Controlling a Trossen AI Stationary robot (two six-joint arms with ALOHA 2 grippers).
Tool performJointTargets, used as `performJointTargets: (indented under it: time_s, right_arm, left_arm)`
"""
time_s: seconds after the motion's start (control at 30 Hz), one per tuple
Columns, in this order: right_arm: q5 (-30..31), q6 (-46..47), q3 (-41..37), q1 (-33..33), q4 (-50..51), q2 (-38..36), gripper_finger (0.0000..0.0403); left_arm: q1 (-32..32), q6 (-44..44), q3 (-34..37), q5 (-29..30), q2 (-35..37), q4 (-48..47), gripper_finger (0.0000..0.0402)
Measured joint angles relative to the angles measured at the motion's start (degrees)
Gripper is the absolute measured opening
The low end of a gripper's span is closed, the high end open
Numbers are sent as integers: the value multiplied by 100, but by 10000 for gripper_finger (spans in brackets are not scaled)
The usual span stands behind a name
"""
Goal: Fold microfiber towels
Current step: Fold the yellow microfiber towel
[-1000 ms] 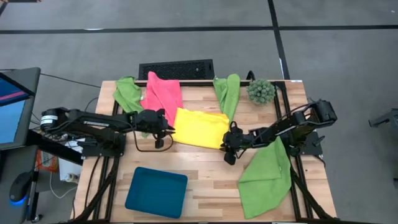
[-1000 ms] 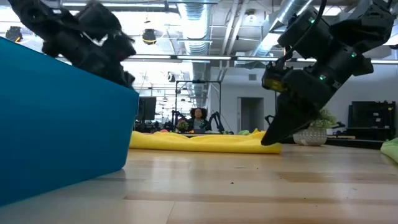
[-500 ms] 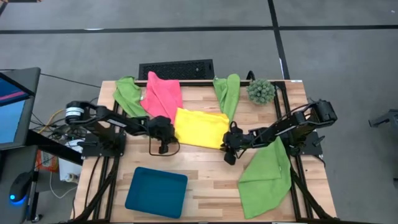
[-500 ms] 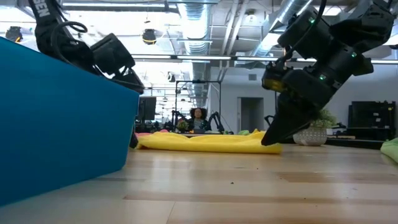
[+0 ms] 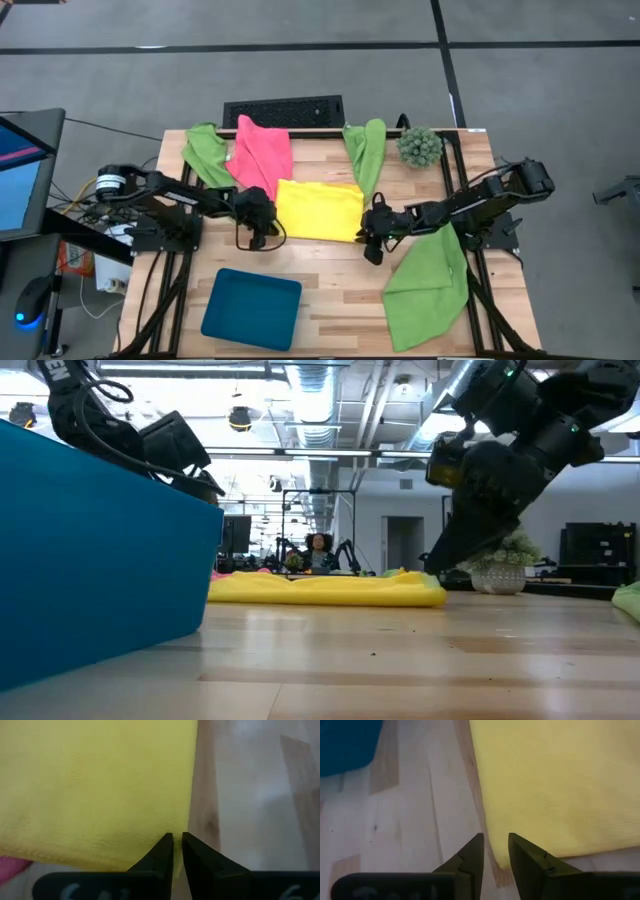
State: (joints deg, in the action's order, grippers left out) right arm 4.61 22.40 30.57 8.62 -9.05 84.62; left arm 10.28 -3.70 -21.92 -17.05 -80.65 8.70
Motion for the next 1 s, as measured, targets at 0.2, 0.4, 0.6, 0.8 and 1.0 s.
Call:
performJointTargets:
  time_s: [0.2,0.4,0.6,0.8,1.0]
  right_arm:
    - [88,-263,2,28,-19,-132,113]
    - [96,-1447,-2,280,-21,-54,127]
    - [288,-2030,0,374,-66,76,175]
    - [301,-2051,-2,374,-384,397,220]
    - [310,-1802,6,361,-612,879,222]
  left_arm:
    - [-9,-18,-10,474,655,-104,31]
    - [-35,1106,-15,157,758,-381,60]
    - [-169,2112,-15,330,739,-390,134]
    - [-205,2424,131,578,739,-380,214]
    - [-203,2425,160,587,739,-383,241]
